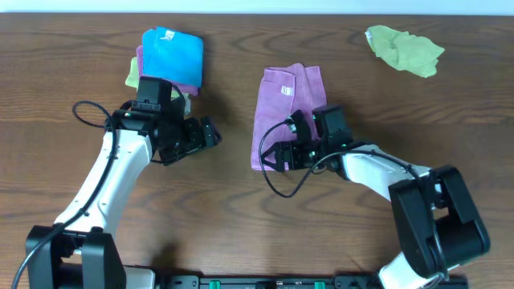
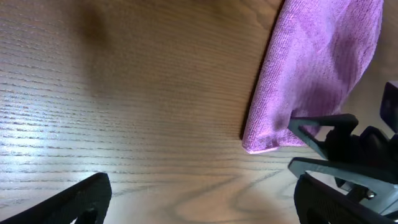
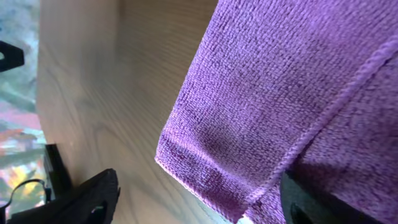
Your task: Fold the cloth
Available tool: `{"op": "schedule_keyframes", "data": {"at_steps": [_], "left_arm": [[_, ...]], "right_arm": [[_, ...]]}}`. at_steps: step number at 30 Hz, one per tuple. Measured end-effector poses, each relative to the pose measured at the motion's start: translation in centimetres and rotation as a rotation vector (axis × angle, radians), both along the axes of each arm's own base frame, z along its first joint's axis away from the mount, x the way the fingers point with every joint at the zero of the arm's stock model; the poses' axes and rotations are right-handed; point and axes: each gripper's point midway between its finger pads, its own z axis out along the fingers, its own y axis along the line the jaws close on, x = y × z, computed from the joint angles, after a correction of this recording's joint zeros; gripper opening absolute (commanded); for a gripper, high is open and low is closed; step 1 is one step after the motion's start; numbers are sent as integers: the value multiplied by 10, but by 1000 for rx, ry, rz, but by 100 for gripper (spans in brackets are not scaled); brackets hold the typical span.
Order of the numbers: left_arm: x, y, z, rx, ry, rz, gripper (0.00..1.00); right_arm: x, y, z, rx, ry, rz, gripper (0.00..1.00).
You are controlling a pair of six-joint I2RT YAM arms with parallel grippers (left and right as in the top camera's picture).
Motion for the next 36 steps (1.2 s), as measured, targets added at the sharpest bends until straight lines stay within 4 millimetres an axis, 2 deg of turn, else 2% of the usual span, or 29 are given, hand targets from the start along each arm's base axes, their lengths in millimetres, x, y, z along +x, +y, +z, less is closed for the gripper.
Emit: {"op": "schedule_keyframes", "data": {"at_steps": [6,11,16,18,20,24,32,36], "left_arm": [[0,0,0,0,0,0,95],[0,0,0,0,0,0,95],[0,0,0,0,0,0,95],[0,0,0,0,0,0,95],[0,0,0,0,0,0,95],[0,0,0,0,0,0,95],[-1,0,0,2,0,-6,95],[-1,0,0,5,-6,-17,95]], "right_arm": [[-1,2,-5,-37,-6,-10,74],[-1,4,-8,-66,-18,-13,60],[0,4,-10,-84,-25,-23,38],[1,3,-11,-93,-27,-31,26],[2,2,-11,-98,-25,-40,22],[2,4,-12,-107,-36,-39,1],[9,11,-5,-86,-78,-41,1],[10,16,11,-64,-113,-36,1]]}}
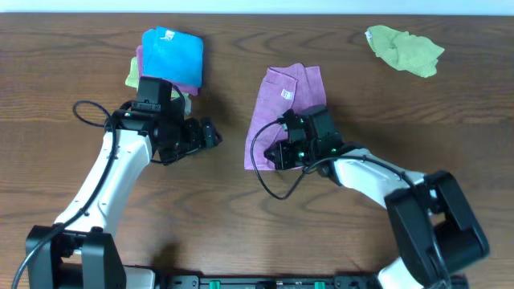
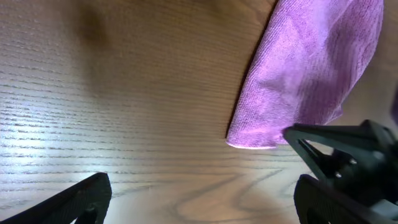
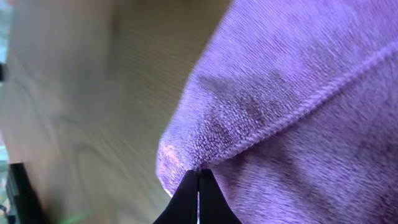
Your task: Fold the cloth
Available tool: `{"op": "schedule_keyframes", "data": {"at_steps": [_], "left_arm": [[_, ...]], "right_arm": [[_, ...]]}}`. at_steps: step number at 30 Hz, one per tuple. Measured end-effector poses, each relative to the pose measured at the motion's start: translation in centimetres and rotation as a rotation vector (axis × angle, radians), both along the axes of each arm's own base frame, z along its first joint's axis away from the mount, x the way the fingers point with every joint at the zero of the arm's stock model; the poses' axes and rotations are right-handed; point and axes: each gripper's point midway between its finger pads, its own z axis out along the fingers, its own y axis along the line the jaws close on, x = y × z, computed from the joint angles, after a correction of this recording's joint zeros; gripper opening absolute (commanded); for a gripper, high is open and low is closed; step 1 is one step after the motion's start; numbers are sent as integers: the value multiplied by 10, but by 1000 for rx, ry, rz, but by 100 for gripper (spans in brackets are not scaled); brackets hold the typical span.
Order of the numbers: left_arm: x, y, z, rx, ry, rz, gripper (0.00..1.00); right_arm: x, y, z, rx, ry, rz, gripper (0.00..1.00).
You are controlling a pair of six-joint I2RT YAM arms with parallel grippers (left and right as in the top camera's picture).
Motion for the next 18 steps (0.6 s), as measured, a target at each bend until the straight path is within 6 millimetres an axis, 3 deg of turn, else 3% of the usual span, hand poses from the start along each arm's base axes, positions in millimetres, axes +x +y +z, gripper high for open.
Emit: {"op": "schedule_keyframes", "data": {"at_steps": [5,13,18], "left_arm": [[2,7,0,0,-1,19,95],[11,41,0,0,-1,122,95],[11,58,-1,2,4,159,95]], "right_arm": [[4,22,32,50,-74,35,1],[-8,55,43,72,-123,74,1],[-5,73,53,115,-173,69,1]]}}
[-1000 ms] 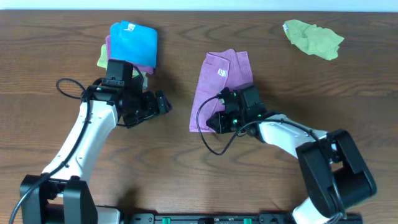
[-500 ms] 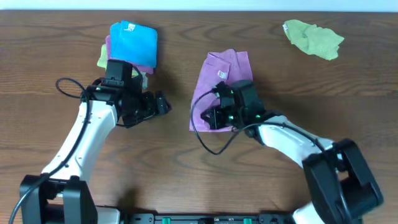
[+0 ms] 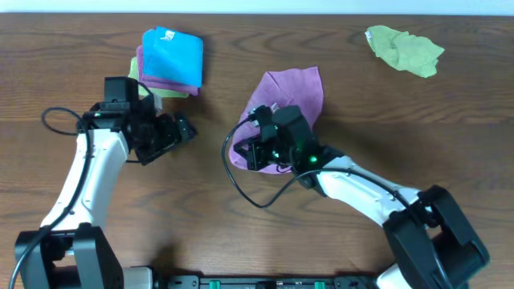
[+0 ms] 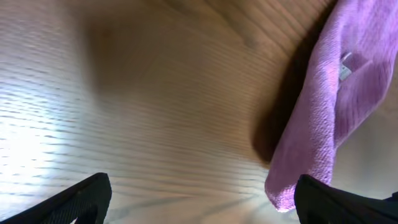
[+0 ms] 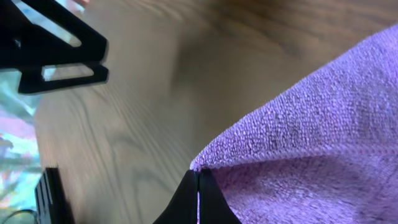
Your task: Fold the cloth
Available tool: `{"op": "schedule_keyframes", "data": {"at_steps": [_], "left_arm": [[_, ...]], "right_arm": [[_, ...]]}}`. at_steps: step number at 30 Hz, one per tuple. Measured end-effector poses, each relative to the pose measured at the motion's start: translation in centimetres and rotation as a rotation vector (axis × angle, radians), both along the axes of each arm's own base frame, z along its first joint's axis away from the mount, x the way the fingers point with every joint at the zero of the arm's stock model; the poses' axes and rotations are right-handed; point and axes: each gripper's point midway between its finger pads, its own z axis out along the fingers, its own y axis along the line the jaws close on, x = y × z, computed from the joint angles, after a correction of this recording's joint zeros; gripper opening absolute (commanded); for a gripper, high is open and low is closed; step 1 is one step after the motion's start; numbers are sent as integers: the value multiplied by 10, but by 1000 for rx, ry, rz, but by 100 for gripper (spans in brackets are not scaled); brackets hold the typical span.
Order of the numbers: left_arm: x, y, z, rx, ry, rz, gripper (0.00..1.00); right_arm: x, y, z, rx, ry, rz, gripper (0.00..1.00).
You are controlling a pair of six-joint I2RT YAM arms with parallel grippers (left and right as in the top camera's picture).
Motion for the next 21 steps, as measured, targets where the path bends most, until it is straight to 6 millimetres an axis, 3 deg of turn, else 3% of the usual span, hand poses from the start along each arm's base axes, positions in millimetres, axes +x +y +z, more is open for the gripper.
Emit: {"op": "schedule_keyframes", "data": {"at_steps": [3,7,10,16,21], "left_arm": [[-1,6,-1,1,6,13,95],[-1,10,0,3,1,14,95],[0,10,0,4,-2,11,95],[0,11,0,4,-2,10,95],[-2,10,-1,4,4,10,95]], "right_arm": [[3,8,-6,18,9,-14,17],[-2,21,-30,14,59,1,39],[-9,31,-42,7,91,28,48],[-6,48,-29,36,73,58,50],[3,25,-22,4,112,10,50]]}}
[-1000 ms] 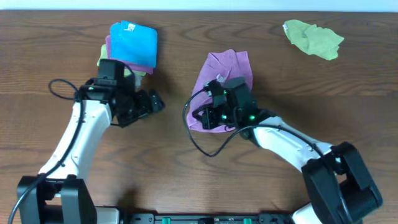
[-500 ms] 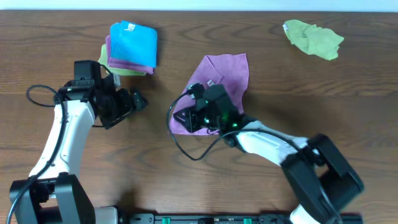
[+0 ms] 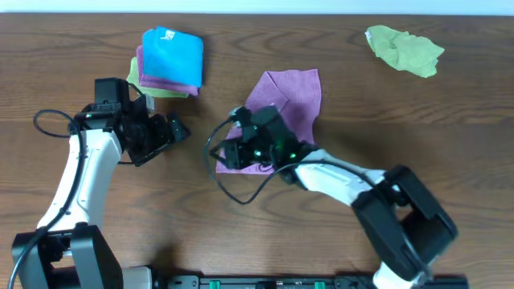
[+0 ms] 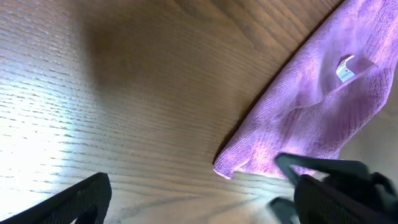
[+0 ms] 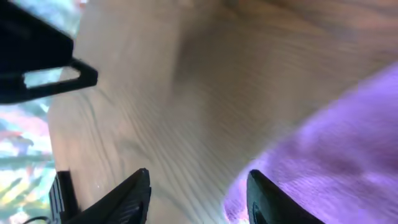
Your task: Fold the cloth
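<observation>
The purple cloth lies stretched on a slant across the middle of the wooden table, from its far right corner to a near left corner. A white tag shows on it. My right gripper stands open at that near left corner, the cloth's edge beside its right finger and nothing held between the fingers. My left gripper is open to the left of the cloth, over bare wood, its fingers empty.
A stack of folded cloths, blue on purple on green, sits at the far left behind my left arm. A crumpled green cloth lies at the far right. A black cable loops beside my right arm.
My right gripper was shut on the purple cloth's corner and is now open, with the corner lying on the table further left. My left arm has shifted slightly left.
My right gripper stood open at the near left corner of the folded purple cloth, then was shut on it. Then it held the corner further left with the cloth opening out. Now the corner is let go and the cloth lies spread on a slant.
</observation>
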Available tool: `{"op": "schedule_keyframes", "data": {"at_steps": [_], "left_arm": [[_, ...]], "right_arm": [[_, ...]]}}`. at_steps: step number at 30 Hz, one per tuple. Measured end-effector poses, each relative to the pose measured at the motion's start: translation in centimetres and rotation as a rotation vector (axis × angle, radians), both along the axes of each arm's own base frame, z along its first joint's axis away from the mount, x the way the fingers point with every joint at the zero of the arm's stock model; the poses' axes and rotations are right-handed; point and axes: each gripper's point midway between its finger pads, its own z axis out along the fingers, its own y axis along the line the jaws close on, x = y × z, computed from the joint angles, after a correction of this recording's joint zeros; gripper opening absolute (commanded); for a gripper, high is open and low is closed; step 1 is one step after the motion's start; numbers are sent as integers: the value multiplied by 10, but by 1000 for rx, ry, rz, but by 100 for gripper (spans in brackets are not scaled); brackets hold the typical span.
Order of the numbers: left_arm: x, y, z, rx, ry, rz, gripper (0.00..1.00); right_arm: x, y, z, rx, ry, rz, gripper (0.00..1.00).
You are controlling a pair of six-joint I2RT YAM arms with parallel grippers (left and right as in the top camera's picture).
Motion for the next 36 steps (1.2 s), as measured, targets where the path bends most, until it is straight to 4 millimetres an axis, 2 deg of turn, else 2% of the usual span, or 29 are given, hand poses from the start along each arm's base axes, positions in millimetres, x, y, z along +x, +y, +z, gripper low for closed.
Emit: {"op": "schedule_keyframes", "data": {"at_steps": [3,8,14,17,21,25,29,36], "left_arm": [[-4,0,-1,-2,18,0,95],[-16,-4,-3,-22,70,-6,95],[-24,-16,-1,-63,97,-31,95],[-25,-32,-4,-68,87,-78,95],[-25,-62,-12,-77,46,-150,95],[-22,-84,-20,-88,7,-173,95],[-22,-92,-27,-98,-1,-158,95],[-23,-105,-41,-90,11,-168,95]], "right_arm": [[8,-30,7,-55,24,-59,50],[15,-77,34,-132,5,-146,49],[3,-123,57,-233,-6,-213,49],[-8,-147,62,-294,12,-240,49],[-16,-167,61,-345,38,-258,47],[-18,-173,57,-368,46,-261,47],[-17,-180,52,-384,55,-278,47],[-16,-208,39,-420,106,-343,47]]}}
